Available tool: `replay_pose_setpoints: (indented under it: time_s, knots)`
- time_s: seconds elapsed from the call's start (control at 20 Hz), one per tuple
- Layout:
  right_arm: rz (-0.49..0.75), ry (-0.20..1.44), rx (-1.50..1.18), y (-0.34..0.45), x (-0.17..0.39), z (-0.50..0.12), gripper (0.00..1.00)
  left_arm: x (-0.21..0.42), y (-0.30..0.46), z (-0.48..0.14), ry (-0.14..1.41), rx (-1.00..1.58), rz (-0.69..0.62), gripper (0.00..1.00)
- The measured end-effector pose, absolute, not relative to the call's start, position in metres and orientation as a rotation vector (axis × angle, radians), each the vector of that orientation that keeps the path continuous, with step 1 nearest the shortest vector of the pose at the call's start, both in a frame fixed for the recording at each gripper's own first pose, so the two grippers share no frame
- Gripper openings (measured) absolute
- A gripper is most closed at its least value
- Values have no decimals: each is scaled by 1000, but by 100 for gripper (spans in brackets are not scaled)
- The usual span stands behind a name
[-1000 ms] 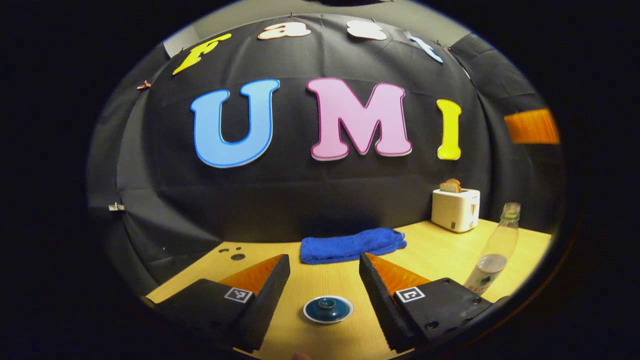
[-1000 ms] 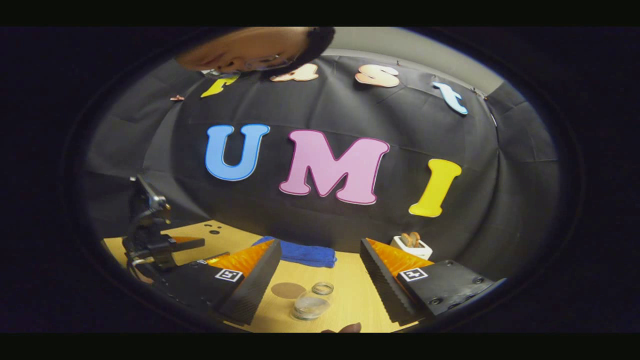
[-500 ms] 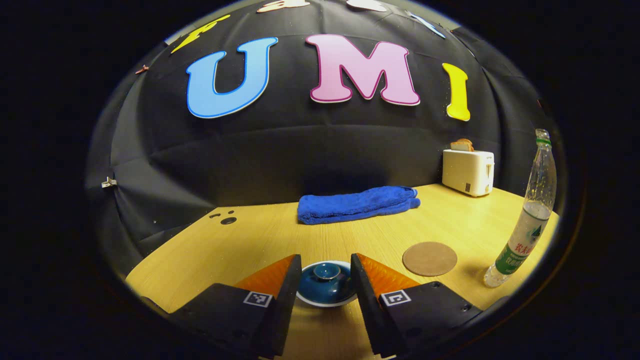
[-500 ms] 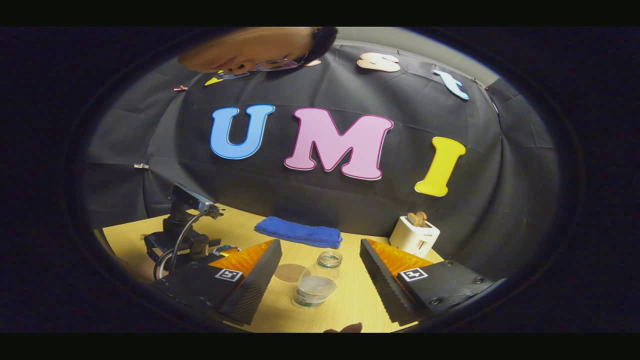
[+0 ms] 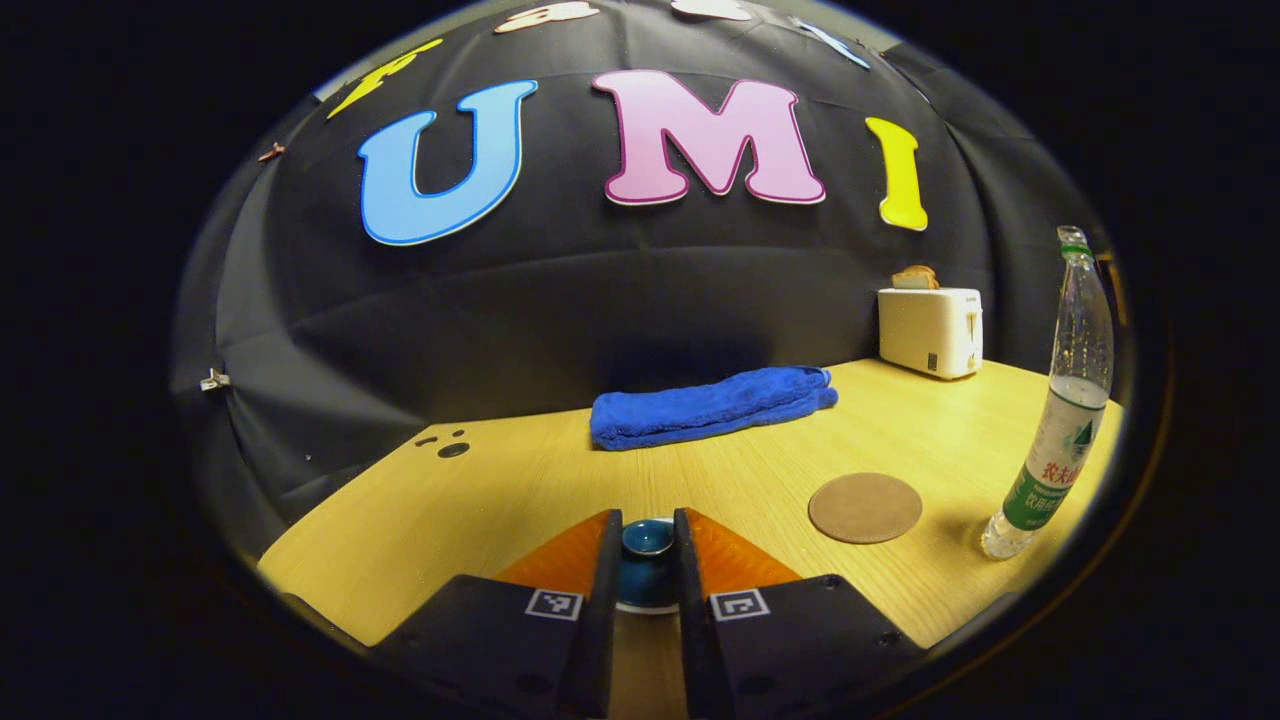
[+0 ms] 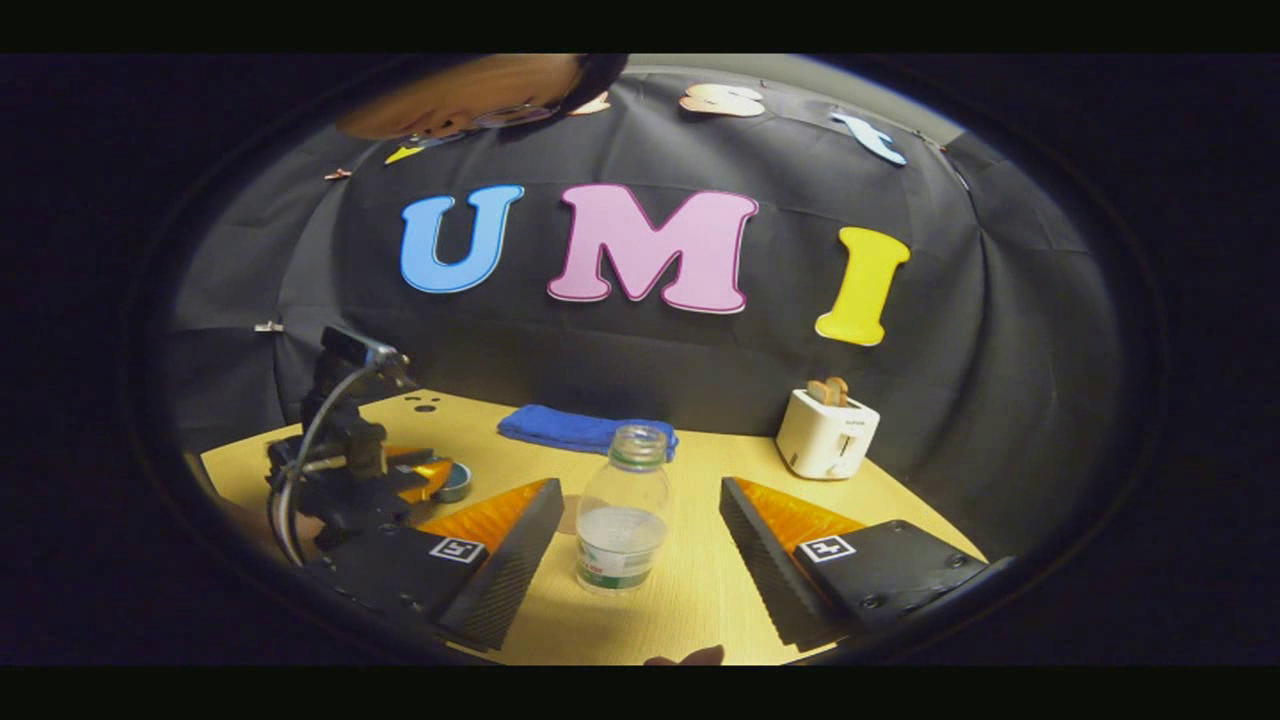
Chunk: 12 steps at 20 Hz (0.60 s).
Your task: Open the teacup lid with one hand, grasp the water bottle and pour water into the teacup with the other hand; after pouring, place the water bottle on the coaster and then close the teacup lid.
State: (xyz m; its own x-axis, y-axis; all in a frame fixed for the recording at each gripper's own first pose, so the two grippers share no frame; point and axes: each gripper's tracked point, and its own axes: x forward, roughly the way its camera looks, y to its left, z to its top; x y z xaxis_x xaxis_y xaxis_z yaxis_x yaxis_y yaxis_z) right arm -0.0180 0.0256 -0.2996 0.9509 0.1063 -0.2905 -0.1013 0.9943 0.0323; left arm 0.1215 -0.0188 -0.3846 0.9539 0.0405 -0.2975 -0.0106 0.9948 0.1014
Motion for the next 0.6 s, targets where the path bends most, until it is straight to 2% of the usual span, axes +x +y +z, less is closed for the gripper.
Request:
replay_pose_setpoints:
  time_s: [0.2, 0.3, 0.4, 0.45, 0.5, 0.6]
  knots:
    - [99, 362, 101, 24, -24, -346, 98, 117, -24, -349, 231, 38, -1, 31]
    - [109, 383, 115, 28, -26, -363, 98, 112, -19, -337, 225, 33, 11, 35]
    - [130, 401, 118, 34, -25, -378, 98, 108, -16, -330, 227, 31, 21, 31]
    - [138, 422, 110, 36, -25, -389, 98, 105, -14, -327, 233, 25, 25, 35]
    - [150, 441, 100, 39, -25, -397, 98, 103, -13, -328, 238, 20, 26, 31]
    - [177, 461, 77, 48, -22, -408, 96, 100, -11, -326, 245, 15, 31, 31]
